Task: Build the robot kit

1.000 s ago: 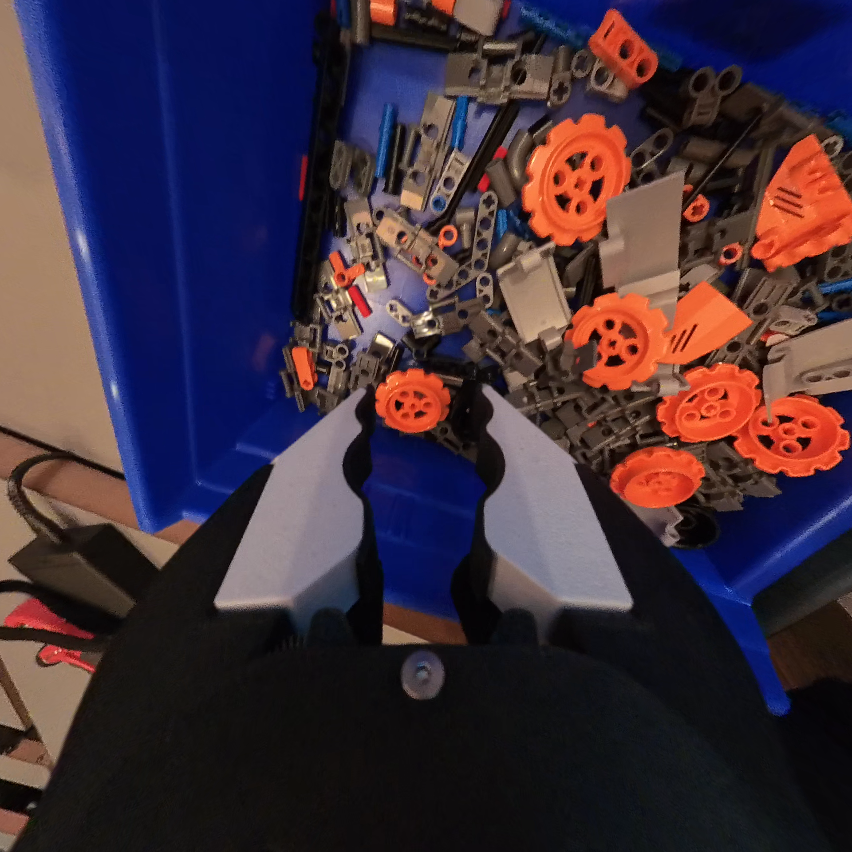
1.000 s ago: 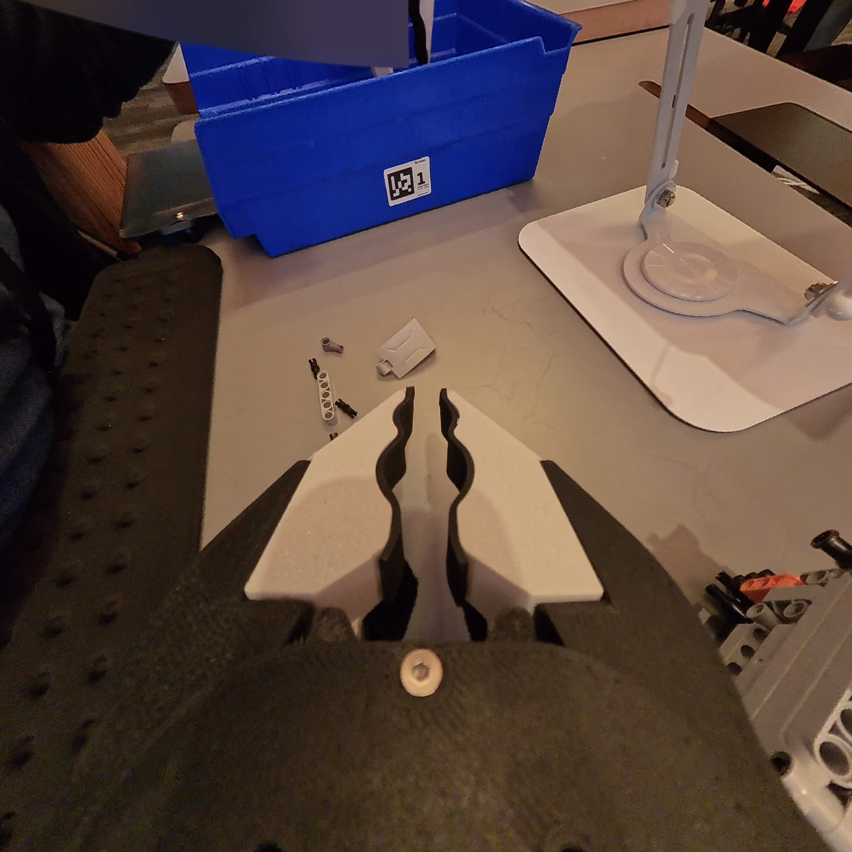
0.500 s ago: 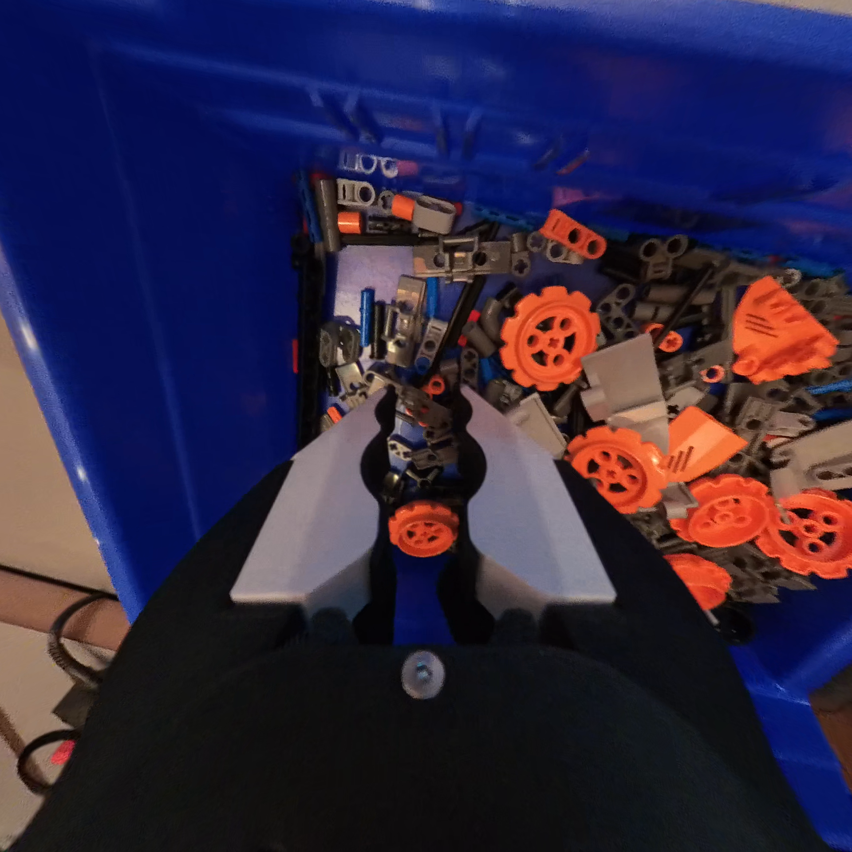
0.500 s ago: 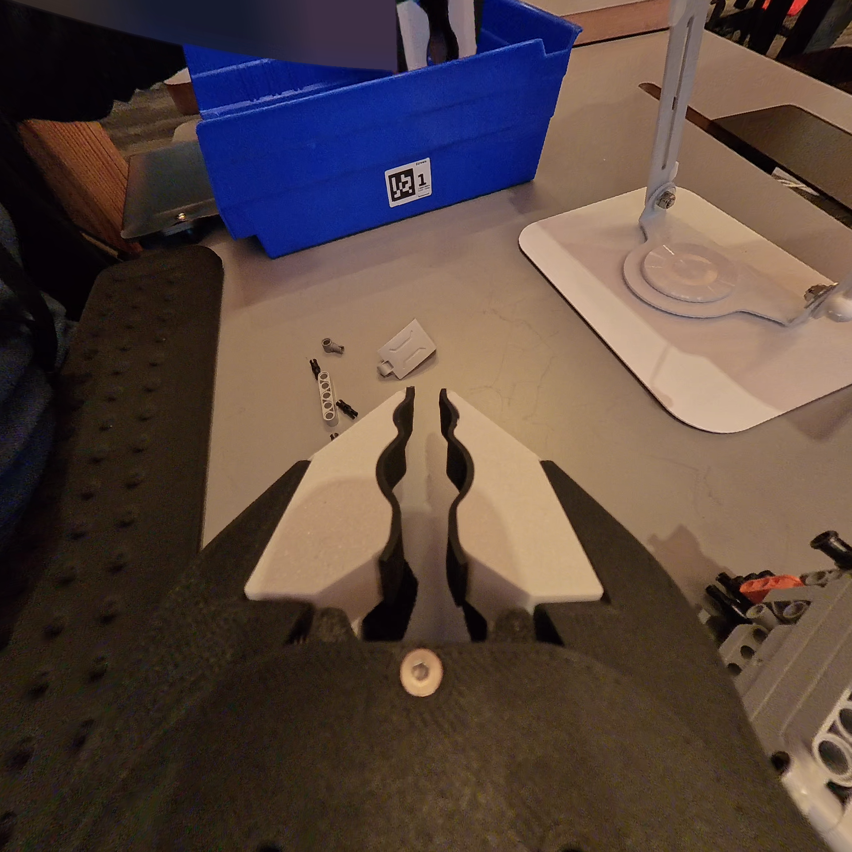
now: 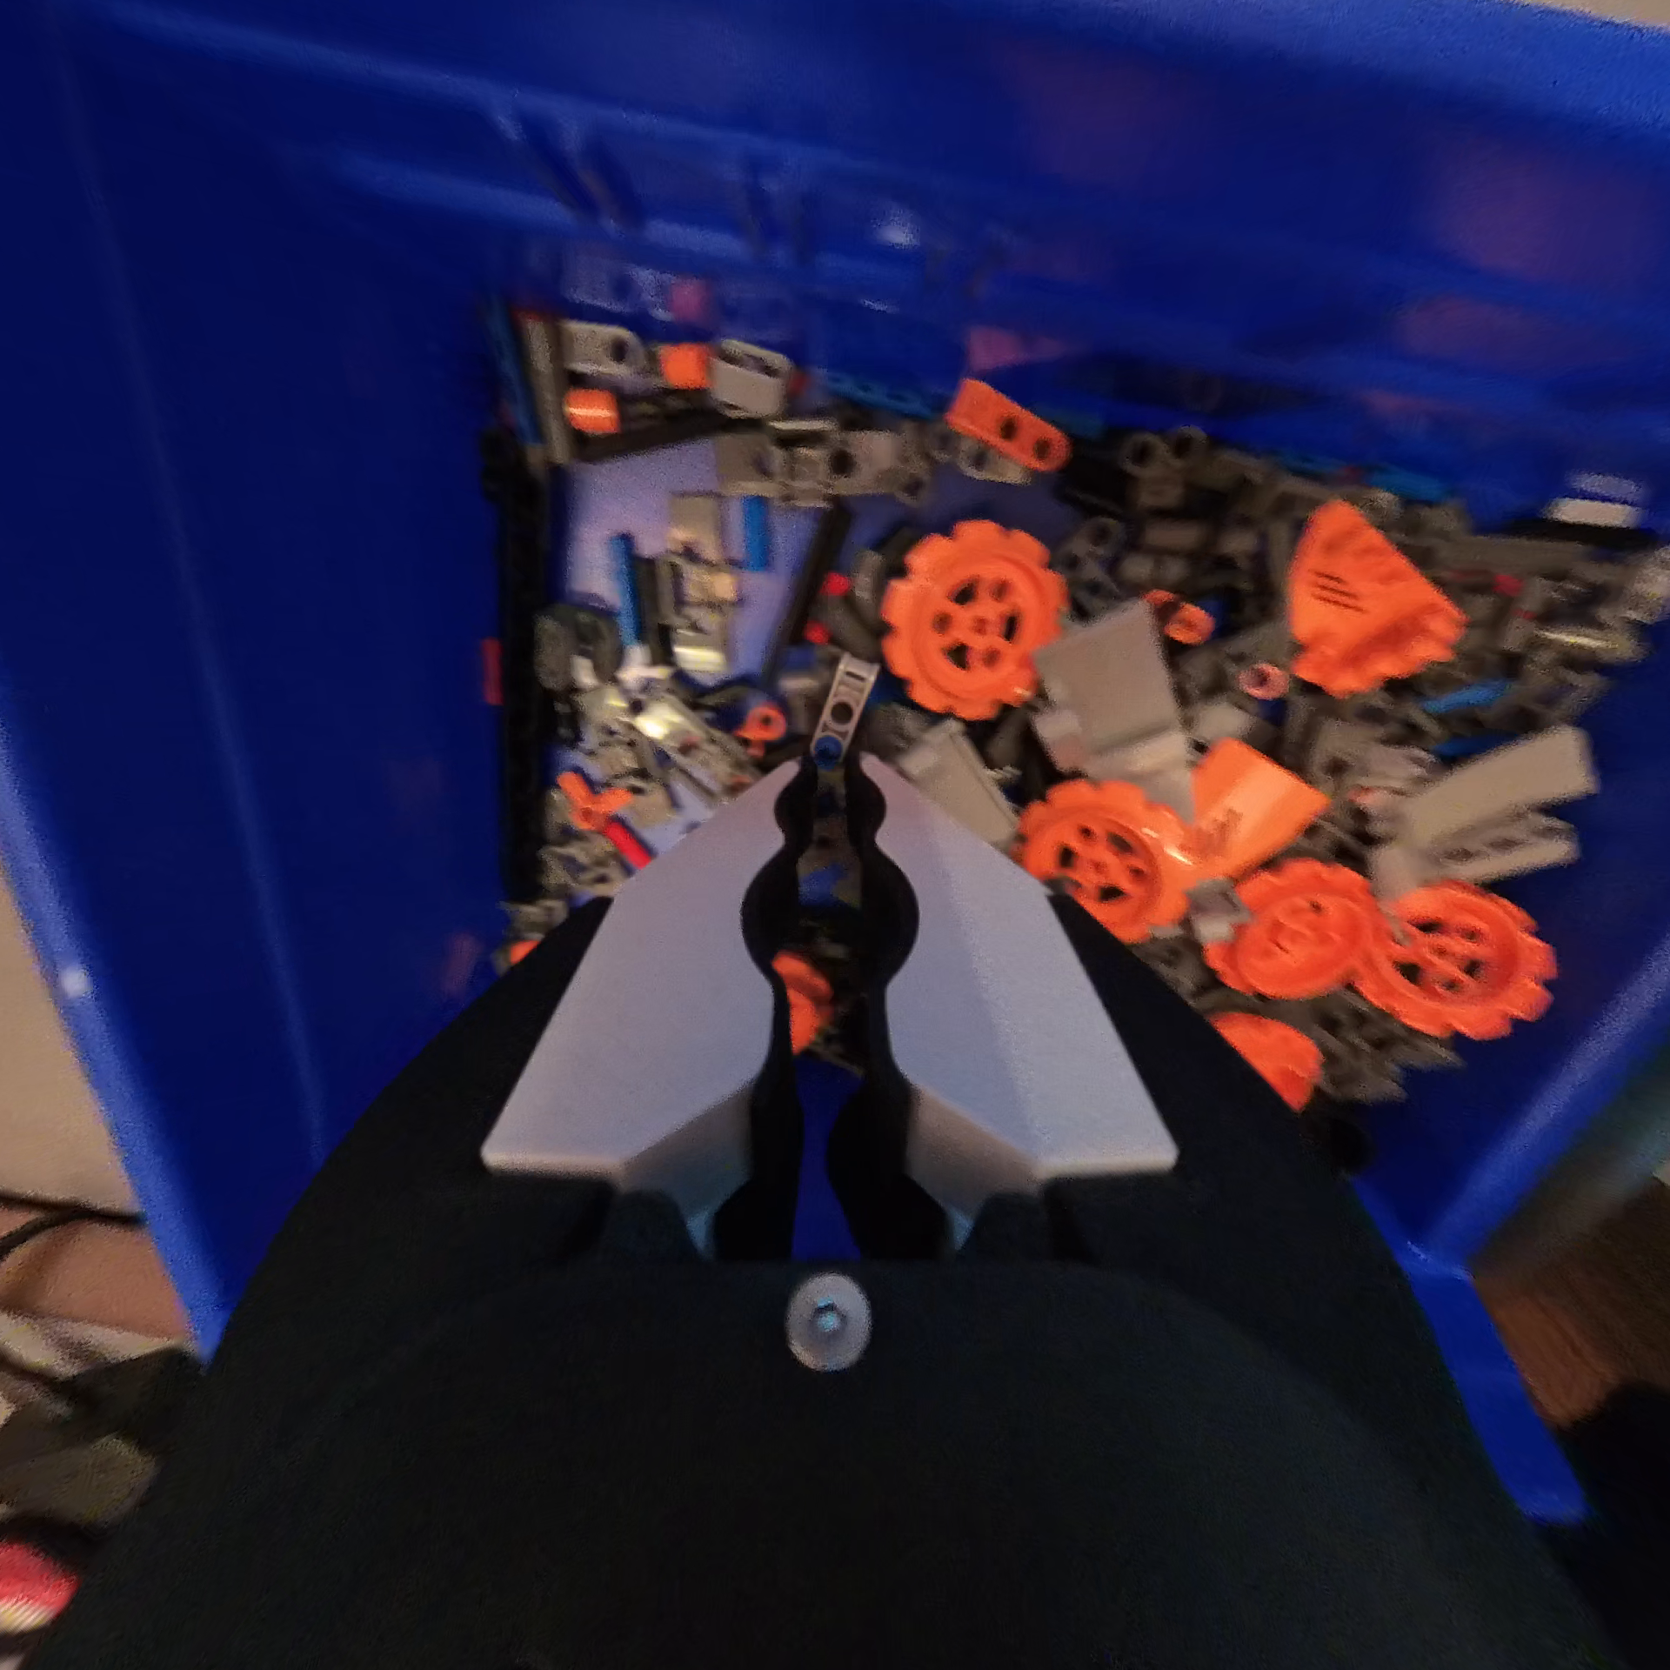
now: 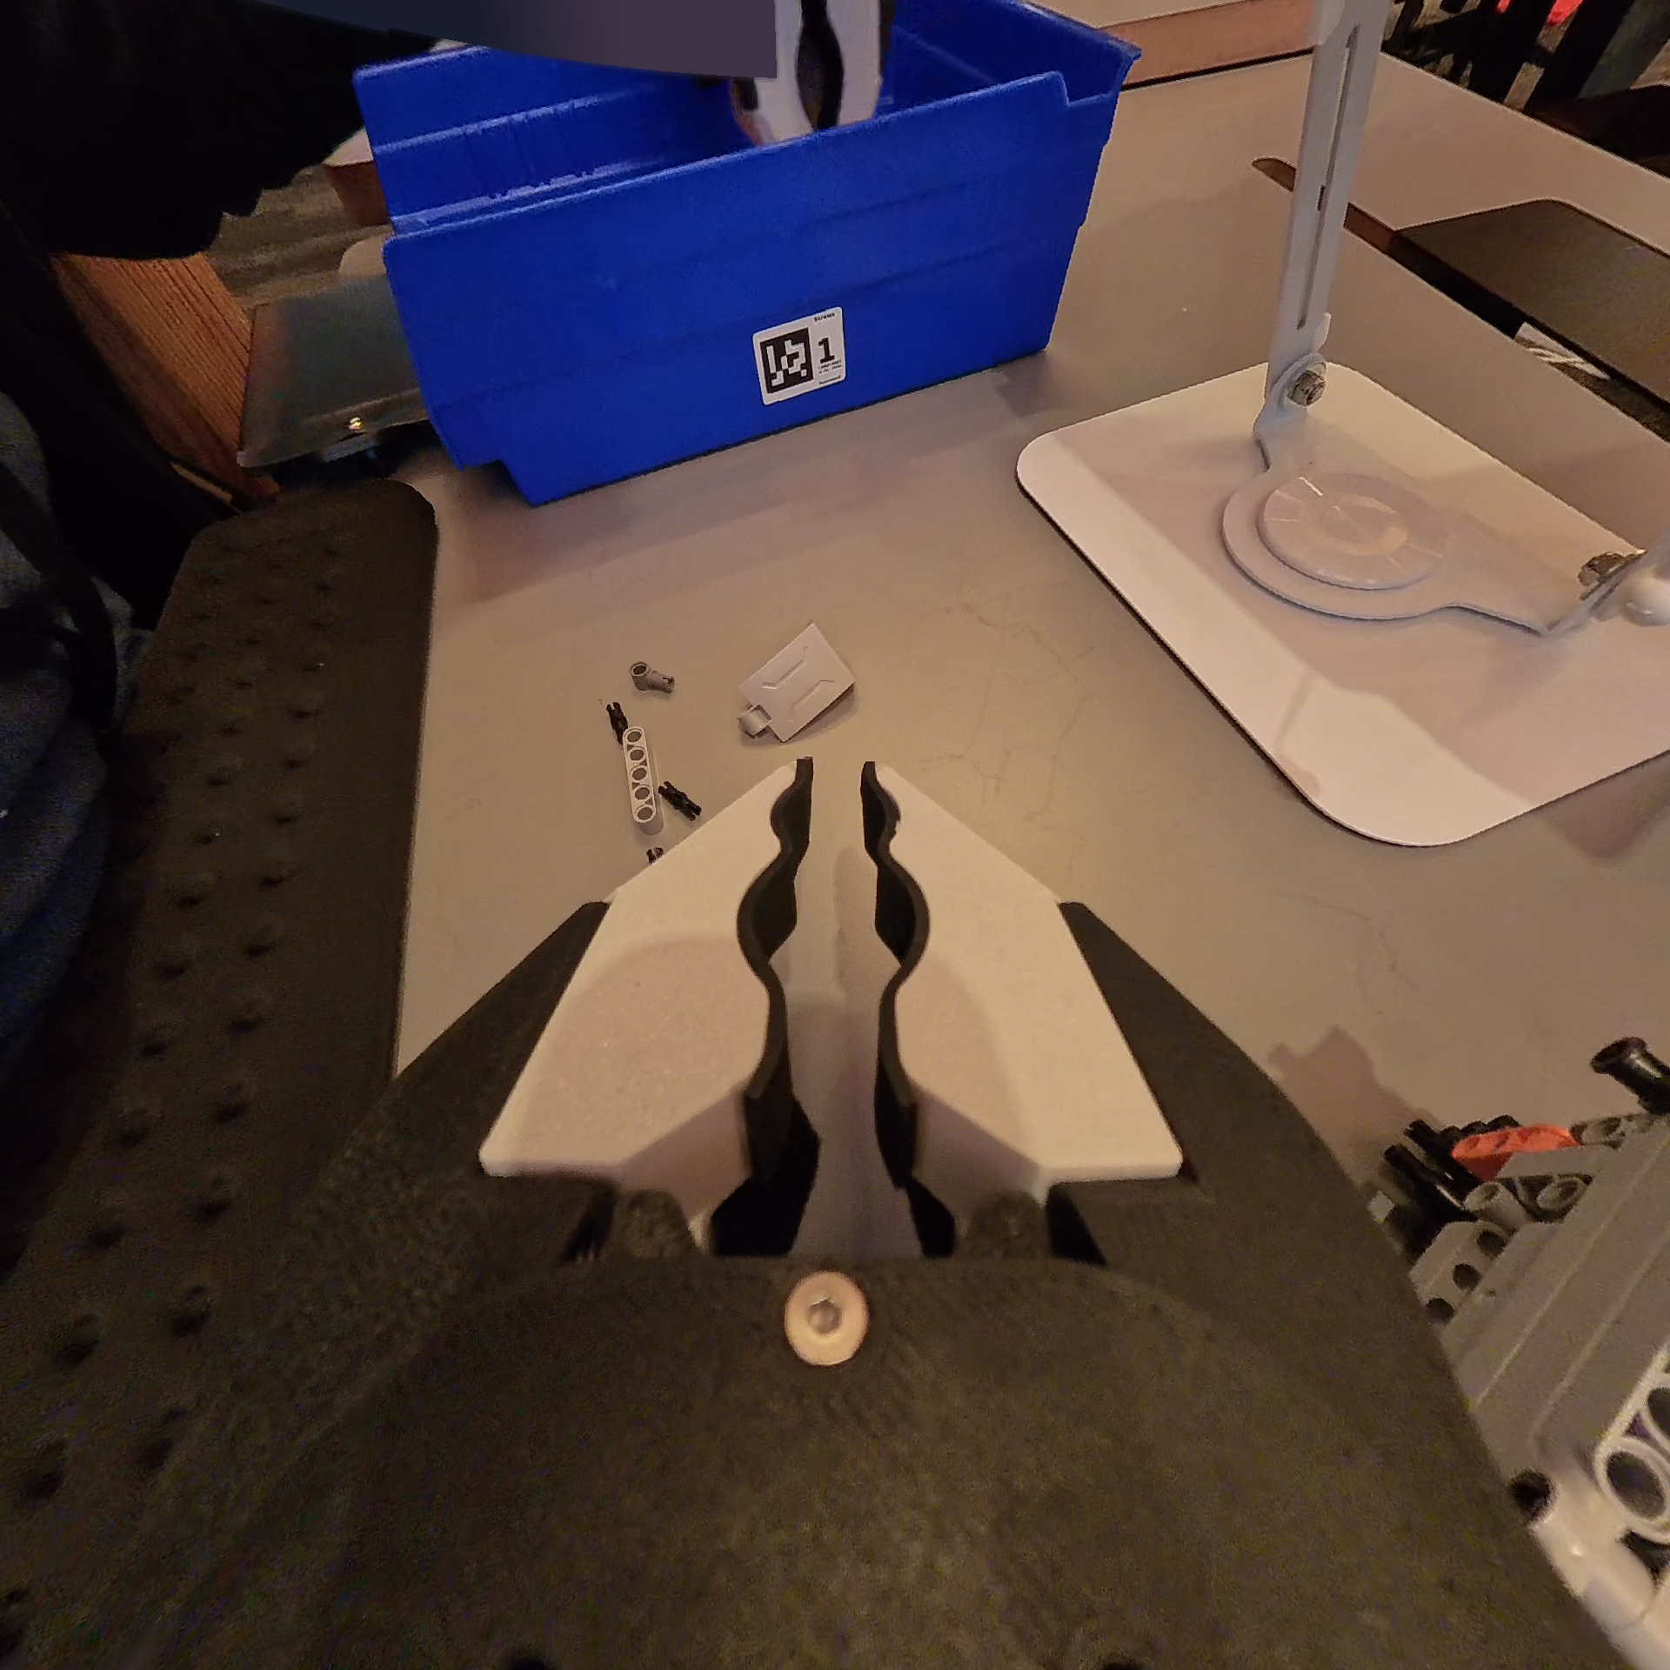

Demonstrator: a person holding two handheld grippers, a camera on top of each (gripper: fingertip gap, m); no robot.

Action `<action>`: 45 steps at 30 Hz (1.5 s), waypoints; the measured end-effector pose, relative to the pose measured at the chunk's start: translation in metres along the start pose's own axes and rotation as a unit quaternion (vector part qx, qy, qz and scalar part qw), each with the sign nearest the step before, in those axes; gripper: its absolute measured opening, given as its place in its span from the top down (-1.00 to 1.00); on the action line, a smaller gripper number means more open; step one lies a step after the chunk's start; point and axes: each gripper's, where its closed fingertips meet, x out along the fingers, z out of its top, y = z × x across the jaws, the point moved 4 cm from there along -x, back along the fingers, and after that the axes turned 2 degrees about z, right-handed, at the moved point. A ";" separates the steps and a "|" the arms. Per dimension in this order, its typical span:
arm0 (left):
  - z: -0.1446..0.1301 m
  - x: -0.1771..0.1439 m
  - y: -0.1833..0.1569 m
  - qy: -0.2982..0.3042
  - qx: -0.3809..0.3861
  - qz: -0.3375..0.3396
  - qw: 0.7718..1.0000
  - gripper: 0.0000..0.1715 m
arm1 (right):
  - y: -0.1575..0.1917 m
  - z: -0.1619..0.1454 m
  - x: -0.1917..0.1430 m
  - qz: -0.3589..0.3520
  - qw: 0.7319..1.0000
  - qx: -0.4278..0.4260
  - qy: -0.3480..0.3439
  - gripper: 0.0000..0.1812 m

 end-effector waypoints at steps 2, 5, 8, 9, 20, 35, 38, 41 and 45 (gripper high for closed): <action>-0.006 -0.006 -0.012 0.002 0.000 -0.024 1.000 0.92 | 0.000 0.000 0.000 0.001 1.000 -0.001 0.001 0.91; -0.016 -0.014 -0.017 0.006 -0.005 -0.016 1.000 0.76 | 0.001 0.000 0.001 0.001 1.000 -0.001 0.001 0.91; -0.035 -0.021 -0.014 0.030 -0.034 -0.013 0.999 0.67 | 0.001 0.000 0.000 0.000 1.000 -0.002 0.001 0.91; -0.043 -0.023 -0.011 0.045 -0.046 -0.007 0.998 0.64 | 0.001 0.000 0.000 0.000 1.000 -0.002 0.001 0.91; -0.064 -0.004 -0.005 0.145 -0.074 0.006 0.987 0.41 | 0.000 0.000 0.000 0.001 1.000 -0.001 0.002 0.91; -0.017 -0.013 -0.022 0.033 -0.016 -0.030 0.999 0.67 | 0.001 0.001 0.000 0.002 1.000 -0.002 0.001 0.91; -0.021 -0.029 -0.004 0.016 -0.043 0.001 0.999 0.56 | 0.001 0.001 0.000 0.002 1.000 -0.002 0.000 0.91; -0.035 -0.036 0.015 0.021 -0.073 0.028 0.997 0.55 | 0.001 0.001 0.000 0.002 1.000 -0.003 -0.001 0.91; -0.056 -0.028 0.025 0.069 -0.086 0.039 0.993 0.52 | 0.001 0.001 0.000 0.003 1.000 -0.003 0.000 0.91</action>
